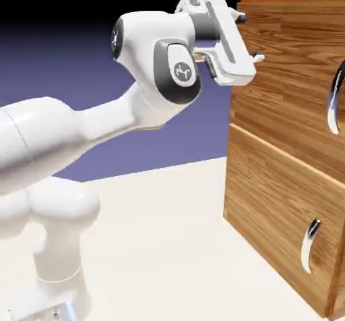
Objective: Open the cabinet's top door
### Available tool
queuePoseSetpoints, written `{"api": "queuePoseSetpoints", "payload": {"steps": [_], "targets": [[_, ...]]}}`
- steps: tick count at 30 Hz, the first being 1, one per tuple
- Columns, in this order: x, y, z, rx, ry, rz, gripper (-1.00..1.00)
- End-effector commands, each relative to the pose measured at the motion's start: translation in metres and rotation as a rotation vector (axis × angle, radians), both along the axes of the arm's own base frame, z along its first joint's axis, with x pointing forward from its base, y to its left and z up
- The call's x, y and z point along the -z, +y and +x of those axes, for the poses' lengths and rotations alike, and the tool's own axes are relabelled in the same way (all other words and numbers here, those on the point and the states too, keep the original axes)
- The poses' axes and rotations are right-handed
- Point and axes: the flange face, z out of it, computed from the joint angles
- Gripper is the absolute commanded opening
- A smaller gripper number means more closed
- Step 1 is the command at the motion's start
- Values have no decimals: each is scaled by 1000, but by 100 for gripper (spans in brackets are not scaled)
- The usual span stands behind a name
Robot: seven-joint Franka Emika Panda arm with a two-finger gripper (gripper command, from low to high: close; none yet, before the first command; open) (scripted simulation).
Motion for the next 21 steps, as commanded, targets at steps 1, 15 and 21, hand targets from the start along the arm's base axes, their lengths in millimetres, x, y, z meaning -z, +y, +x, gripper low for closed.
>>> {"api": "queuePoseSetpoints", "payload": {"steps": [1, 15, 21], "targets": [[4, -8, 4, 4, -11, -48, 0], [110, -76, 90, 55, -56, -676, 0], [110, -74, 140, 55, -56, -676, 0]]}}
